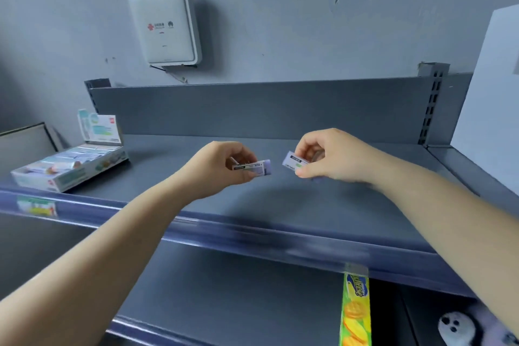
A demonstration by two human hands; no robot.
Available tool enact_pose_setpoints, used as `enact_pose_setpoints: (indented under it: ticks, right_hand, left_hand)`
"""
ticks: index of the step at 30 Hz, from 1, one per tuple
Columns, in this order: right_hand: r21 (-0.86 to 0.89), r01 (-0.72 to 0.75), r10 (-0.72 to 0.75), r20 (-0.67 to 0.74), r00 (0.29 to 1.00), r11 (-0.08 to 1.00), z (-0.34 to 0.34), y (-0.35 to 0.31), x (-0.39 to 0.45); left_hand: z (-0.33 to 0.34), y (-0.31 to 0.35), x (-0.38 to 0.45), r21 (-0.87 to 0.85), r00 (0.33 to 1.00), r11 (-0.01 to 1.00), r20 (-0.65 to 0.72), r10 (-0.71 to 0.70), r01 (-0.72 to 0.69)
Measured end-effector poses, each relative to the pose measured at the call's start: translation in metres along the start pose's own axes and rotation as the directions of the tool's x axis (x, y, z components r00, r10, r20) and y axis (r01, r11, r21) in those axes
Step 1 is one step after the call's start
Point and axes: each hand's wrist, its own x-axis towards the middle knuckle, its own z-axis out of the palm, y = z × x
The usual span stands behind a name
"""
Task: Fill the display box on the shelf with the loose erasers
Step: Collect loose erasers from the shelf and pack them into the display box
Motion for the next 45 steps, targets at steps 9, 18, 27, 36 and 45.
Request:
enact_pose_setpoints:
  ticks: [9, 18, 27, 36, 45]
  right_hand:
    - [0.092, 0.139, -0.149, 0.114, 0.982, 0.986, 0.061, -0.069, 0.006]
    - [0.084, 0.248, -0.257, 0.127, 0.958, 0.965, 0.124, -0.159, 0.028]
    - [0.152, 0.253, -0.268, 0.086, 0.96, 0.956, 0.194, -0.23, 0.062]
    - [0.314, 0.152, -0.154, -0.018, 0.988, 0.937, 0.251, -0.253, 0.103]
    - [0.474, 0.143, -0.08, -0.151, 0.985, 0.869, 0.273, -0.252, 0.163]
  left_hand:
    - [-0.057, -0.033, -0.083, 0.054, 0.975, 0.988, -0.177, -0.133, 0.144]
    - [-0.134, -0.077, -0.137, 0.006, 0.956, 0.981, -0.223, -0.189, 0.195]
    - [-0.202, -0.142, -0.174, -0.167, 0.944, 0.961, -0.212, -0.253, 0.22]
    - [-0.235, -0.21, -0.174, -0.331, 0.936, 0.921, -0.21, -0.284, 0.205]
    - [-0.256, -0.252, -0.137, -0.359, 0.931, 0.929, -0.302, -0.206, 0.089]
